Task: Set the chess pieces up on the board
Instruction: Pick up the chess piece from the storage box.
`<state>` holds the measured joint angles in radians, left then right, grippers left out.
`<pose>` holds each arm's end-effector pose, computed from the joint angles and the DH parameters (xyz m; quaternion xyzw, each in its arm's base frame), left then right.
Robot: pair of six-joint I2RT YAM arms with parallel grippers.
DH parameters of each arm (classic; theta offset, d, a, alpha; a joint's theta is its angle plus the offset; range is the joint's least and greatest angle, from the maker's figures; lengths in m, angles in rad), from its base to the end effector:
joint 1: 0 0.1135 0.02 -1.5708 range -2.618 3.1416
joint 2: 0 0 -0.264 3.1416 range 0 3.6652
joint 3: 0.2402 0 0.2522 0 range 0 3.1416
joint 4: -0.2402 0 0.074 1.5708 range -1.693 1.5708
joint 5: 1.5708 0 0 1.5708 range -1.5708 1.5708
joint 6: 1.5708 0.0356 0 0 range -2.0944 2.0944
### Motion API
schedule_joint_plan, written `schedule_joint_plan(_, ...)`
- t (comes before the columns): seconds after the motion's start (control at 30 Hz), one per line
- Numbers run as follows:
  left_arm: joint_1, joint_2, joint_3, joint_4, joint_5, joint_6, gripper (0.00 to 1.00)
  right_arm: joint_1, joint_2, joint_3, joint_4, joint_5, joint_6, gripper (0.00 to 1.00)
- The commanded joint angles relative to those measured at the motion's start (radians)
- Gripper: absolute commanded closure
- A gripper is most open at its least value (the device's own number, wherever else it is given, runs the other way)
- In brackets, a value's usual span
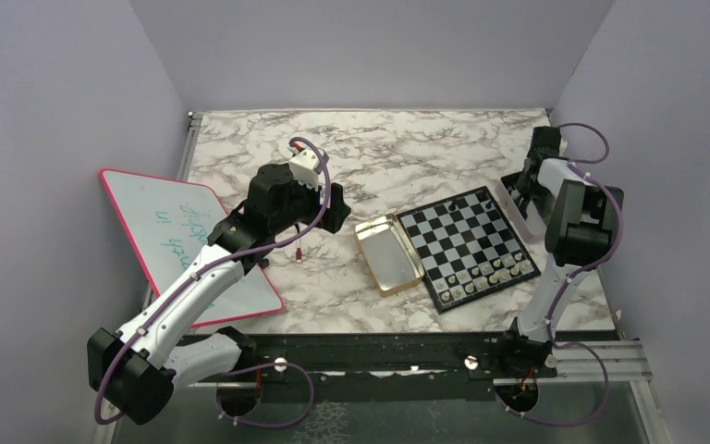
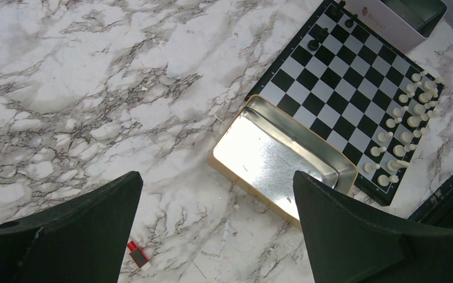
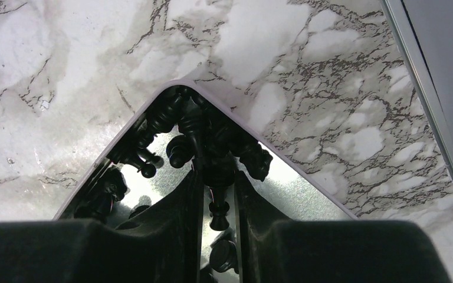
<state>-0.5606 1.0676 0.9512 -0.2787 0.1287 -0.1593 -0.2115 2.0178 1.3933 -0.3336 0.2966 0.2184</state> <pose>0.2041 -0.1335 0.3338 0.2005 0.8066 -0.2450 0.4991 0.4183 -0.1005 0.1686 0.2447 0.9118 -0.1399 0.2988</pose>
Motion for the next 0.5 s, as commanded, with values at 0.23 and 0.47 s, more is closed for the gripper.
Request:
schedule_joint_plan(0.23, -0.004, -0.034, 0.001, 0.004, -0.007, 0.008, 0.01, -0.007, -0.065, 0.037, -0.081, -0.003, 0.022, 0.84)
schedule_joint_plan(0.47, -0.003, -0.029, -0.001, 0.02, 0.032, -0.016, 0.02, -0.004, -0.129, 0.047, -0.145, -0.004, 0.048, 0.86)
